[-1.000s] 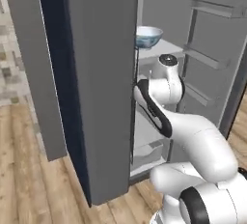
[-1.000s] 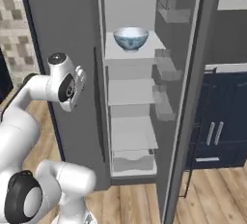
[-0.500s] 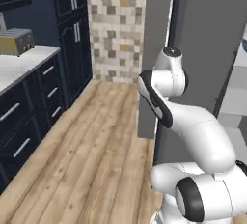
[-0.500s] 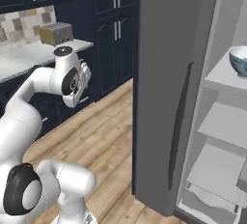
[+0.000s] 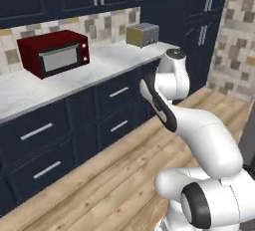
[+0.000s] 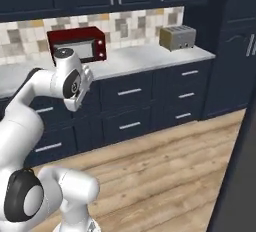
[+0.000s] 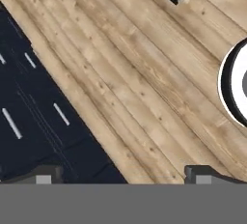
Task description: Move the glass cup from next to the sink to the open cabinet. Then, move the bowl with the lemon to the fridge to clear the area for faucet cleaning.
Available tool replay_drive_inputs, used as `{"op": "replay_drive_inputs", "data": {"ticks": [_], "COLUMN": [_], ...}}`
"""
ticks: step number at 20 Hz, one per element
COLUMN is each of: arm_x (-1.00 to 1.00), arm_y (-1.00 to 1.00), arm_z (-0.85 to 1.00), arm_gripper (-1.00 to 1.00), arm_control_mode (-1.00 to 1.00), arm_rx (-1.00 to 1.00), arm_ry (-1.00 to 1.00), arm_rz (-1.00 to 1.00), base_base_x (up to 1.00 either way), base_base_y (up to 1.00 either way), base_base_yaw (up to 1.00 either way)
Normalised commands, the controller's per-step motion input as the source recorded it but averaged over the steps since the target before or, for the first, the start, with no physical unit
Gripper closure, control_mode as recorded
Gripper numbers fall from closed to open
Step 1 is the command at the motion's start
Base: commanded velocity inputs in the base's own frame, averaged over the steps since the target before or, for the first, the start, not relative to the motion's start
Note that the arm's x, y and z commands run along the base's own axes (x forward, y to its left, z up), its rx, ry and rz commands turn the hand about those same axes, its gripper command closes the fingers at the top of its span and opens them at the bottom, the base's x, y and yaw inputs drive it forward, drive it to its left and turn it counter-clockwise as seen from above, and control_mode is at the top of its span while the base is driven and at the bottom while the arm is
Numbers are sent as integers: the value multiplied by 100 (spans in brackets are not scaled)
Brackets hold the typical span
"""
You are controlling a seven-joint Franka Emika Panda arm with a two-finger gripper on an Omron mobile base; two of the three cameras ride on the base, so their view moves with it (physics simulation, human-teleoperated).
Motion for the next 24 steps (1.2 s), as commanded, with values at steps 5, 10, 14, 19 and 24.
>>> {"op": "replay_drive_inputs", "data": {"ticks": [5, 10, 14, 19, 24], "arm_x": [0, 0, 0, 0, 0], "arm_y": [0, 0, 0, 0, 0], "arm_z": [0, 0, 0, 0, 0], "arm_gripper": [-100, -100, -100, -100, -100], "arm_control_mode": [100, 100, 100, 100, 100], "arm_rx": [0, 0, 0, 0, 0], "arm_ry": [0, 0, 0, 0, 0], "arm_rz": [0, 0, 0, 0, 0], "base_base_x": [-1, -1, 1, 20, 41], "base_base_y": [16, 14, 17, 8, -1], "base_base_yaw": [97, 98, 89, 81, 71]}}
